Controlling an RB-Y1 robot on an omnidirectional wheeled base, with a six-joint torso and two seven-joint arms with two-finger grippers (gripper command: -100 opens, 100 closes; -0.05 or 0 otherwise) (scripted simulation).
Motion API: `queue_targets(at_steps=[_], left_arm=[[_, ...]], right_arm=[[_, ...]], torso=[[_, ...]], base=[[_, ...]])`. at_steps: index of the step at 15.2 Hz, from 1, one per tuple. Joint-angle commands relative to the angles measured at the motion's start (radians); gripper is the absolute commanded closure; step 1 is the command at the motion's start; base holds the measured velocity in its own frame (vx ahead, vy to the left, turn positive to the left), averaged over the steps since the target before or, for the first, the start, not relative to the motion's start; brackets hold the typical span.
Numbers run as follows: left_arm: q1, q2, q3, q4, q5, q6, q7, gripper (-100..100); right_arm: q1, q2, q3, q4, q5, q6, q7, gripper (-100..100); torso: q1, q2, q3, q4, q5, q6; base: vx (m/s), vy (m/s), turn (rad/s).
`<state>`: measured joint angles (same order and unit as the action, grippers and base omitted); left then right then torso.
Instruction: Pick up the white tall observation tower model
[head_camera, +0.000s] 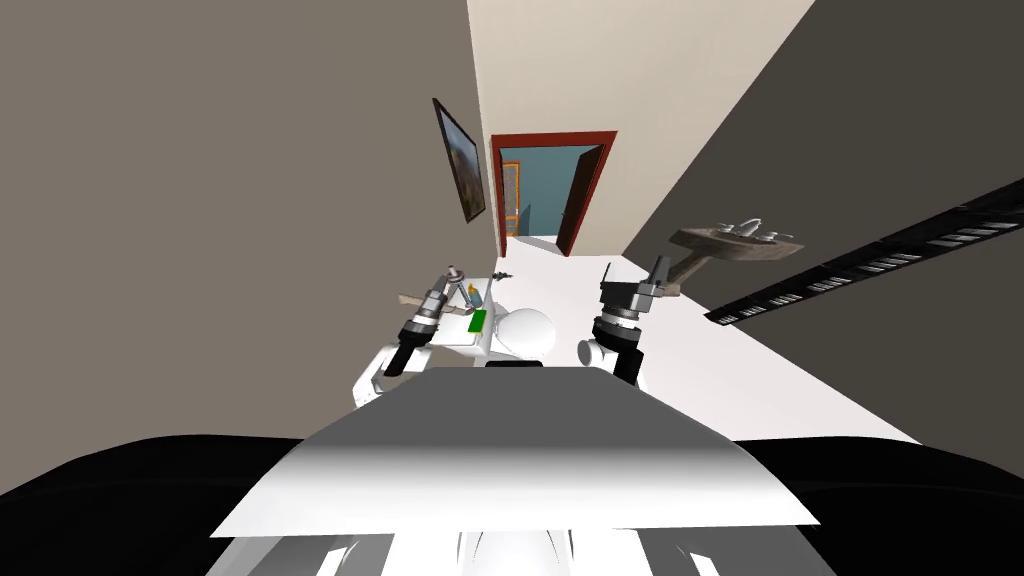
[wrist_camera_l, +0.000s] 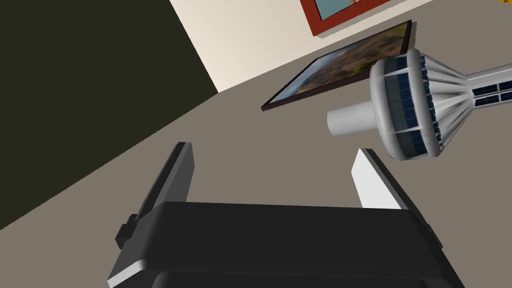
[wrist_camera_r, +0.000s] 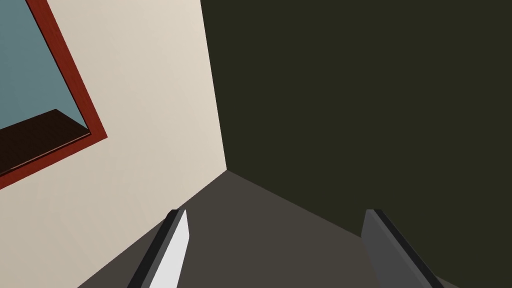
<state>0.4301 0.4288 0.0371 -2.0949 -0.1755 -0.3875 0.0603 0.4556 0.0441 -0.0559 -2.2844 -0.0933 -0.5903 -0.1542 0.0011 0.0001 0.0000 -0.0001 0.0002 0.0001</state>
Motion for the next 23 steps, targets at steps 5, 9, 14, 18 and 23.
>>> queue_targets(at_steps=[5, 9, 14, 18, 23], left_arm=[[-0.041, 0.080, -0.024, 0.064, -0.108, 0.058, -0.045, -100], [-0.075, 0.142, -0.044, 0.120, -0.193, 0.105, -0.080, -100], [-0.109, 0.201, -0.063, 0.175, -0.275, 0.150, -0.113, -100], [-0.139, 0.255, -0.081, 0.225, -0.350, 0.191, -0.144, -100], [-0.179, 0.326, -0.104, 0.287, -0.447, 0.244, -0.184, -100]], right_arm=[[0.000, 0.000, 0.000, 0.000, 0.000, 0.000, 0.000, 0], [0.000, 0.000, 0.000, 0.000, 0.000, 0.000, 0.000, 0], [0.000, 0.000, 0.000, 0.000, 0.000, 0.000, 0.000, 0], [0.000, 0.000, 0.000, 0.000, 0.000, 0.000, 0.000, 0], [0.000, 0.000, 0.000, 0.000, 0.000, 0.000, 0.000, 0]], torso=[[0.000, 0.000, 0.000, 0.000, 0.000, 0.000], [0.000, 0.000, 0.000, 0.000, 0.000, 0.000], [0.000, 0.000, 0.000, 0.000, 0.000, 0.000], [0.000, 0.000, 0.000, 0.000, 0.000, 0.000], [0.000, 0.000, 0.000, 0.000, 0.000, 0.000]], base=[[-0.010, 0.000, -0.047], [-0.007, -0.001, -0.042], [-0.005, -0.003, -0.041], [-0.003, -0.005, -0.047], [-0.003, -0.006, -0.056]])
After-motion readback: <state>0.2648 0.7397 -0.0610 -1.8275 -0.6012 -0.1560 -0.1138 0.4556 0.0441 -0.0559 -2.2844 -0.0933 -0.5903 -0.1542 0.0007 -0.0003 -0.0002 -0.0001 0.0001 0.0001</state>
